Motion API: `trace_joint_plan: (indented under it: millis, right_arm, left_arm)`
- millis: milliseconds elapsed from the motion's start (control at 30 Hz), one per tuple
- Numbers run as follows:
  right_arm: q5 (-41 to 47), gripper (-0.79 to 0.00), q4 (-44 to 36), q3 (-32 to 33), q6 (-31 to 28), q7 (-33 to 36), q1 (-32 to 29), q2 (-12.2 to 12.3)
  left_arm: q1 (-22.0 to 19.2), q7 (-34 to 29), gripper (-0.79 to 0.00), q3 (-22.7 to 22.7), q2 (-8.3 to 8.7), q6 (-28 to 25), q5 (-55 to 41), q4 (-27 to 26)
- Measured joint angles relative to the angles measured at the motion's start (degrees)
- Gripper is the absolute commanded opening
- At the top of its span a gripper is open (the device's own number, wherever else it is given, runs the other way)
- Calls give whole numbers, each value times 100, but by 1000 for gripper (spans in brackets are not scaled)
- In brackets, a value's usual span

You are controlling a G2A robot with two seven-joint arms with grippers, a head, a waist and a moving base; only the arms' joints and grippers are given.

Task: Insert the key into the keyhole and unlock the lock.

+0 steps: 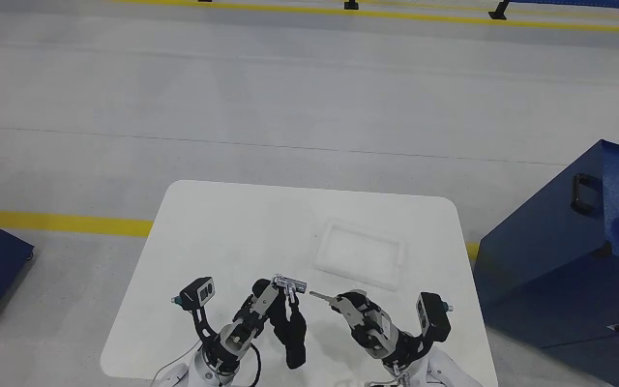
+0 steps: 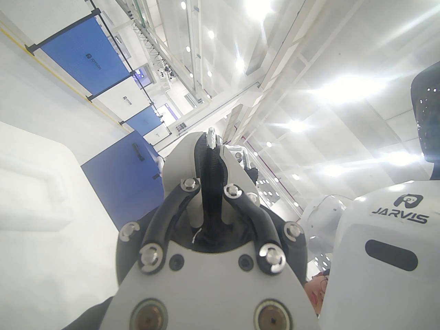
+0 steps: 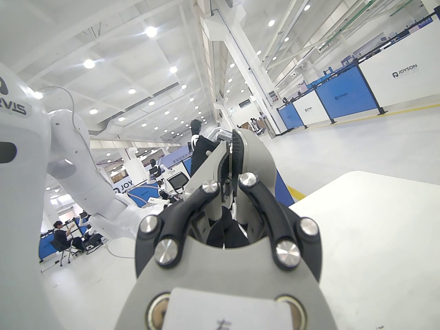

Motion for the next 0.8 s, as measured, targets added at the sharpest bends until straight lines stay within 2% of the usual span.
trace_joint_plan:
  millis: [800]
  right_arm:
    - [17,-785,111,78,-45,160,-13,-189]
  left_arm:
    - [0,0,-785,0,0,0,0,0]
